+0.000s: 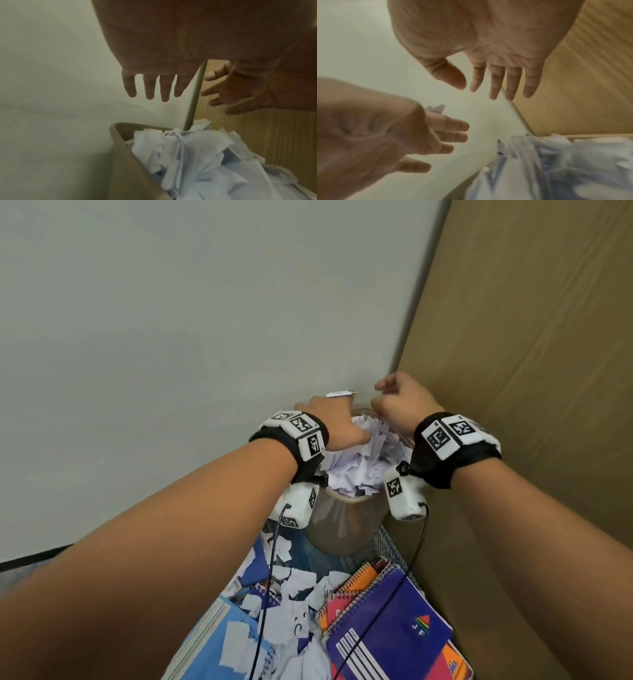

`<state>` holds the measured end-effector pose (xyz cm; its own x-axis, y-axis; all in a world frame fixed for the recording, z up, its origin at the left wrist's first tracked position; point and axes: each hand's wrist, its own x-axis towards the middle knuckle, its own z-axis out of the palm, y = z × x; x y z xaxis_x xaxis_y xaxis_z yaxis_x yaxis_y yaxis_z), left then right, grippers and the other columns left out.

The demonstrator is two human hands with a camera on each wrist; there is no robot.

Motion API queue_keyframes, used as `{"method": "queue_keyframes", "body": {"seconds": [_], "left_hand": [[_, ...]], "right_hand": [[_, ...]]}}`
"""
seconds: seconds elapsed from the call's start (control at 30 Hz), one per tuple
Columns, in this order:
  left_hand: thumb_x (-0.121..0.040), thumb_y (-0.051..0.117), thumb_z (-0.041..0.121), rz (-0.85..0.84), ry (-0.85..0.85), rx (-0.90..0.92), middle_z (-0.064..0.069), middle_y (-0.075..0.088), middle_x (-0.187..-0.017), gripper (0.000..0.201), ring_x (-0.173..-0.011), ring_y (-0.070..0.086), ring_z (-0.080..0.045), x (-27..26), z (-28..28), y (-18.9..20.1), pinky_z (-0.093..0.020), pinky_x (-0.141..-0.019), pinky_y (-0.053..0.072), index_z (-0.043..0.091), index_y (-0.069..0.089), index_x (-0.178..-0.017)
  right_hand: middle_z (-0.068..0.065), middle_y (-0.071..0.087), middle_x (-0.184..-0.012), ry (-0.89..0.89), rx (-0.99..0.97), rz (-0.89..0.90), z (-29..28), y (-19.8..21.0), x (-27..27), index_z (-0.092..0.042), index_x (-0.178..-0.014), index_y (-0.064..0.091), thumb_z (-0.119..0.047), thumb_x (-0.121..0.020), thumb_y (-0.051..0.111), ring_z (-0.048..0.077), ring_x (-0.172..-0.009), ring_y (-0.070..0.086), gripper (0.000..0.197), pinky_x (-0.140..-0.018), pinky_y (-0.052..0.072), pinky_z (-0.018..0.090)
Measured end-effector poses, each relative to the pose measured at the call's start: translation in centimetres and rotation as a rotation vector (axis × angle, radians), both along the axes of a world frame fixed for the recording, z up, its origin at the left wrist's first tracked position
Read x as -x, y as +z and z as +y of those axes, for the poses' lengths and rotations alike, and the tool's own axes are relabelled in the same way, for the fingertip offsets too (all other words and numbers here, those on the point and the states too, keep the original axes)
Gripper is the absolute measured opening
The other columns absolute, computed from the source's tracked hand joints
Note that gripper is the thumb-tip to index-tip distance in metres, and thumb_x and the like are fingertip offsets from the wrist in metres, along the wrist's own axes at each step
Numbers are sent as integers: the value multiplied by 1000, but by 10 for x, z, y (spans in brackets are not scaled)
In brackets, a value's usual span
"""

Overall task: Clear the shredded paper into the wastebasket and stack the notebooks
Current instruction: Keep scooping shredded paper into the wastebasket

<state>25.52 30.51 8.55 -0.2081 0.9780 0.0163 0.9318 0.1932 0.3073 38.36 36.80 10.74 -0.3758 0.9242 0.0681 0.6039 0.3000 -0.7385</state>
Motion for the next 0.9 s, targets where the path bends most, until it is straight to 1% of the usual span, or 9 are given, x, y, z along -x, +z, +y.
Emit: {"method": "queue_keyframes", "body": {"seconds": [0.07, 0.13, 0.2, 0.27, 0.47, 0.6, 0.7, 0.77, 0.9], "left_hand": [[-79, 50, 52, -27, 19, 18, -1, 49, -141, 62, -127, 46, -29, 6, -5, 5, -42, -100, 38, 28, 45, -136], [-84, 38, 43, 42, 1, -5, -3, 56, -131, 47, -116, 49, -28, 13, -11, 10, -40, -91, 36, 25, 59, -121], [-84, 32, 38, 237, -71, -49, -5, 62, -105, 38, -93, 50, -26, 17, -19, 14, -37, -78, 35, 19, 65, -91], [-86, 38, 37, 414, -165, -46, -1, 55, -80, 26, -79, 50, -25, 12, -25, 19, -34, -71, 36, 20, 51, -70], [-82, 55, 29, 794, -311, 170, 10, 42, -67, 16, -70, 51, -18, 8, -30, 29, -38, -85, 42, 26, 46, -70], [-87, 51, 30, 656, -200, 127, 7, 46, -65, 22, -57, 45, -17, 29, -40, 30, -32, -69, 40, 20, 44, -69], [-88, 48, 28, 420, -3, 81, -5, 58, -79, 16, -75, 59, -29, 61, -65, 15, -31, -68, 45, 18, 60, -89], [-87, 48, 27, 300, 114, 117, -11, 65, -98, 24, -90, 63, -32, 88, -93, -20, -32, -73, 47, 14, 63, -102], [-89, 46, 31, 201, 243, 404, -9, 66, -107, 26, -92, 63, -28, 138, -159, -107, -34, -80, 53, 17, 63, -103]], "right_hand": [[-2, 63, -111, -42, -86, 98, -5, 9, 6, -25, -103, 58, -22, -74, 56, 21, -98, 62, 29, -91, 49, 36], [-3, 63, -107, -34, -146, 149, -11, 14, 16, -24, -96, 59, -18, -72, 53, 22, -94, 62, 26, -87, 51, 35], [-6, 62, -104, -12, -203, 126, -20, 18, 29, -24, -92, 60, -13, -72, 52, 20, -92, 61, 24, -83, 50, 31], [-8, 62, -101, 1, -235, 107, -25, 19, 37, -25, -87, 60, -11, -70, 50, 20, -89, 61, 24, -80, 50, 31], [-8, 65, -89, -9, -199, 59, -34, 9, 52, -25, -79, 62, -10, -68, 47, 18, -86, 62, 24, -77, 53, 30], [-7, 65, -89, 23, -267, 70, -42, 8, 61, -23, -81, 63, -10, -73, 49, 17, -82, 59, 20, -71, 42, 23], [-8, 64, -86, 78, -276, 96, -56, -1, 76, -20, -87, 63, -12, -79, 52, 14, -79, 57, 16, -71, 39, 21], [-6, 65, -87, 139, -272, 87, -71, -18, 91, -19, -90, 63, -12, -81, 54, 16, -80, 59, 15, -72, 40, 22], [2, 66, -99, 362, -219, -77, -106, -78, 123, -15, -101, 60, -16, -85, 56, 20, -87, 61, 17, -81, 49, 29]]}}
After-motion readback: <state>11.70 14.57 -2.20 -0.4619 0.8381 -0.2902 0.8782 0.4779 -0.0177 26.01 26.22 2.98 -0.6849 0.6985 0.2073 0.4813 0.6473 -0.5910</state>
